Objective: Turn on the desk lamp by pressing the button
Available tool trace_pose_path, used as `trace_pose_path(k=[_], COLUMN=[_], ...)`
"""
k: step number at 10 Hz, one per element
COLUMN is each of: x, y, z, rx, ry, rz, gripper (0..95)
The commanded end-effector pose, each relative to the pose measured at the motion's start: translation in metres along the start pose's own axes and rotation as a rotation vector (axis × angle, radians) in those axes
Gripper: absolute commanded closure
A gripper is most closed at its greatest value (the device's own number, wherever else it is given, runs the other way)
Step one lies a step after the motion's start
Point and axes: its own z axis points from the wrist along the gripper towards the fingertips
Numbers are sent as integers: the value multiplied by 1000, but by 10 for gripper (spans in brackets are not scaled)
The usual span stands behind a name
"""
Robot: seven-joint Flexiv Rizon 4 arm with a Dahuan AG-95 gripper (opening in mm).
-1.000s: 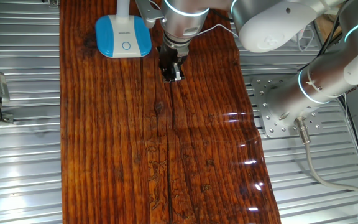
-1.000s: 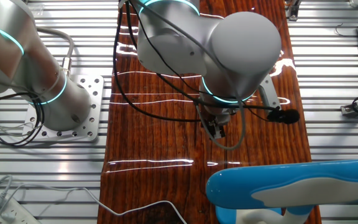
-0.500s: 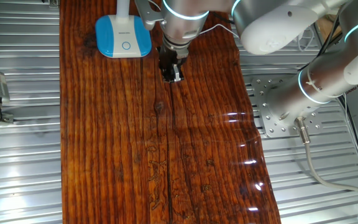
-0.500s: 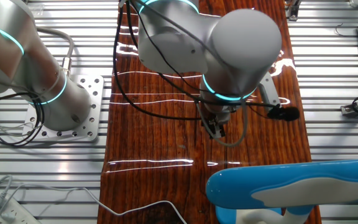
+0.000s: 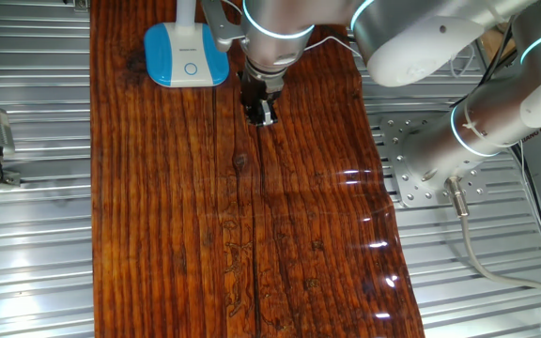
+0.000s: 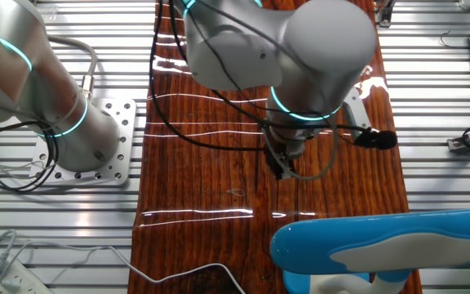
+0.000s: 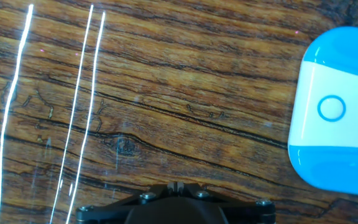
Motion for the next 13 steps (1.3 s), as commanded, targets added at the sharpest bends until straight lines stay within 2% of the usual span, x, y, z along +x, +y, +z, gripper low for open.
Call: trace_pose_path(k=[1, 7, 12, 13], x=[2, 2, 2, 2], y=[0, 0, 0, 0], z=[0, 0, 0, 0], rx=[3, -4, -19, -24], ry=[-9, -7, 23, 20], rz=[9, 29, 26, 26], gripper=[950, 950, 950, 950])
